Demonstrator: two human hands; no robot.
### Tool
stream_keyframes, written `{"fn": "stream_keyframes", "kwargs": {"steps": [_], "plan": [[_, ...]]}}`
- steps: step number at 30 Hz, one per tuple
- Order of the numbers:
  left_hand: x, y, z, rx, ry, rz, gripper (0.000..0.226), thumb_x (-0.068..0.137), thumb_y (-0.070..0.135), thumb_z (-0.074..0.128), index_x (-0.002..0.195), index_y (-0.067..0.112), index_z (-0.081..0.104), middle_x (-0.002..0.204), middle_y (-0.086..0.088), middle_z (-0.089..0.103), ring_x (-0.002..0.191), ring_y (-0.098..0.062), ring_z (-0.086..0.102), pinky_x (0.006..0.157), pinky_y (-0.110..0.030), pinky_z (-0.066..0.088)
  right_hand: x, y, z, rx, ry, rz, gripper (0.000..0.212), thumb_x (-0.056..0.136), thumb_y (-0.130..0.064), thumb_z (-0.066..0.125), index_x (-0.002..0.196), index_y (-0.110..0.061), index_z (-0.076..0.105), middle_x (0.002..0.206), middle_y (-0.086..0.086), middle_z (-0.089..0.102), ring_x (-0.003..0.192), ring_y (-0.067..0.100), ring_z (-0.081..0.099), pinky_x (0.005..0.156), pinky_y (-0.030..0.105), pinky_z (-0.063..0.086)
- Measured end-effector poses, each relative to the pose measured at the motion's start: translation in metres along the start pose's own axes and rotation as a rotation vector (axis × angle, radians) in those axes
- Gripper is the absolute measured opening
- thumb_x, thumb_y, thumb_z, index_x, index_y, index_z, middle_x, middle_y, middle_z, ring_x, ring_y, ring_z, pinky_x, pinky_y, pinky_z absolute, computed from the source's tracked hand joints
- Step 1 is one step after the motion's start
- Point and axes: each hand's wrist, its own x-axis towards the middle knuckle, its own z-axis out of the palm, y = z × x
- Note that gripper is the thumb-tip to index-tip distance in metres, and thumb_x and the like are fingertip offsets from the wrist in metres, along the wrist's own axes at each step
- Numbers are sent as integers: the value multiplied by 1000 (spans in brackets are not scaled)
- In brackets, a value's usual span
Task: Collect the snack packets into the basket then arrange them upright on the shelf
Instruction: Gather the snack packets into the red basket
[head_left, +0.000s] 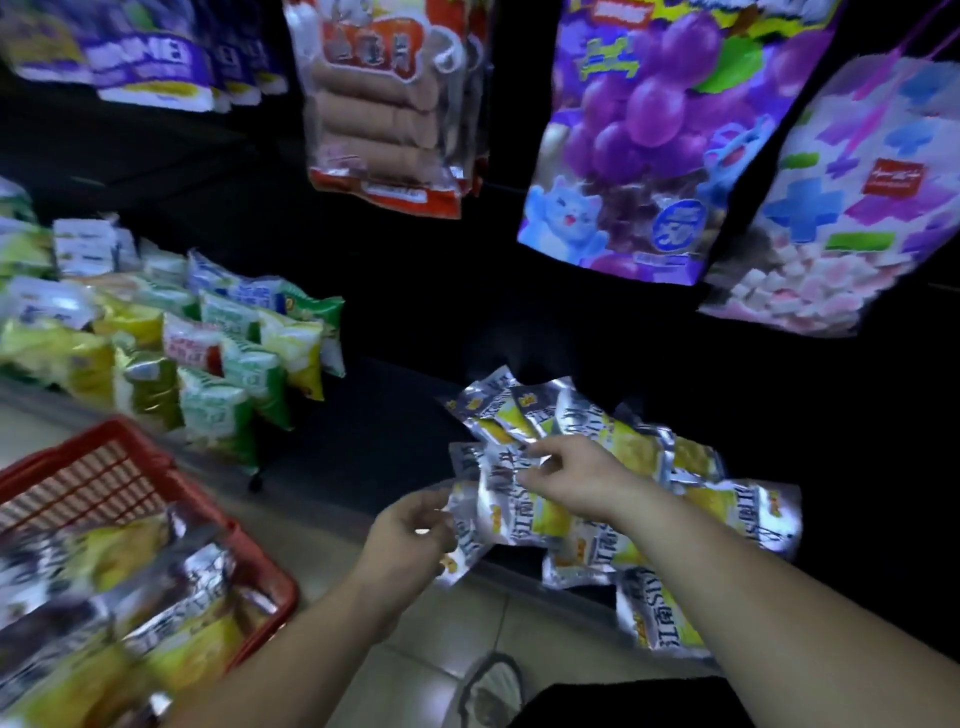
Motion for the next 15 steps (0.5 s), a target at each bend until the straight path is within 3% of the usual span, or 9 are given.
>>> {"fn": "stream_keyframes", "kwargs": {"steps": [2, 5, 7, 10, 13, 14, 15], "plan": [[-8, -20, -31, -30, 72, -5, 22, 95, 7, 62, 112, 21, 68, 95, -7, 73, 75, -12, 68, 61, -28, 53, 6, -25, 27, -93, -60, -82, 46, 94, -38, 67, 137, -22, 59, 107, -4, 66, 94, 19, 68, 76, 31, 52], [-17, -45, -77, -60, 250, 10, 21, 97, 4, 60, 108, 19, 68, 85, -5, 73, 75, -18, 68, 58, -29, 52, 14, -70, 78, -250, -162, -218, 51, 92, -43, 66, 139, -23, 59, 119, -8, 64, 111, 11, 62, 90, 22, 44], [-20, -64, -108, -119, 380, -24, 20, 98, 8, 60, 111, 21, 67, 84, -3, 71, 71, -17, 68, 58, -31, 53, 15, -102, 115, -354, -258, -296, 50, 90, -47, 66, 136, -28, 60, 122, -8, 65, 112, 12, 62, 95, 26, 48], [-29, -96, -160, -139, 568, -57, 22, 94, 15, 63, 116, 17, 68, 94, -2, 74, 79, -15, 71, 77, -39, 60, 16, -154, 174, -475, -396, -424, 49, 89, -47, 68, 134, -28, 62, 125, -4, 66, 114, 13, 63, 98, 29, 50], [-53, -121, -203, -145, 686, -104, 20, 96, 9, 63, 116, 15, 65, 95, -1, 69, 69, 1, 64, 65, -12, 51, 11, -203, 233, -500, -478, -503, 47, 89, -45, 69, 131, -24, 64, 120, -1, 67, 110, 16, 65, 96, 30, 51], [-59, -133, -216, -154, 716, -121, 24, 96, 11, 64, 119, 15, 64, 97, 0, 68, 76, 0, 65, 69, -11, 50, 8, -217, 252, -514, -497, -529, 44, 90, -43, 68, 129, -22, 65, 118, 0, 68, 108, 17, 65, 95, 31, 52], [-65, -142, -228, -163, 734, -128, 31, 93, 16, 65, 124, 14, 64, 102, 2, 68, 86, -7, 67, 80, -18, 54, 6, -228, 270, -520, -518, -553, 44, 91, -42, 67, 128, -20, 66, 120, 2, 69, 109, 18, 65, 94, 30, 51]]}}
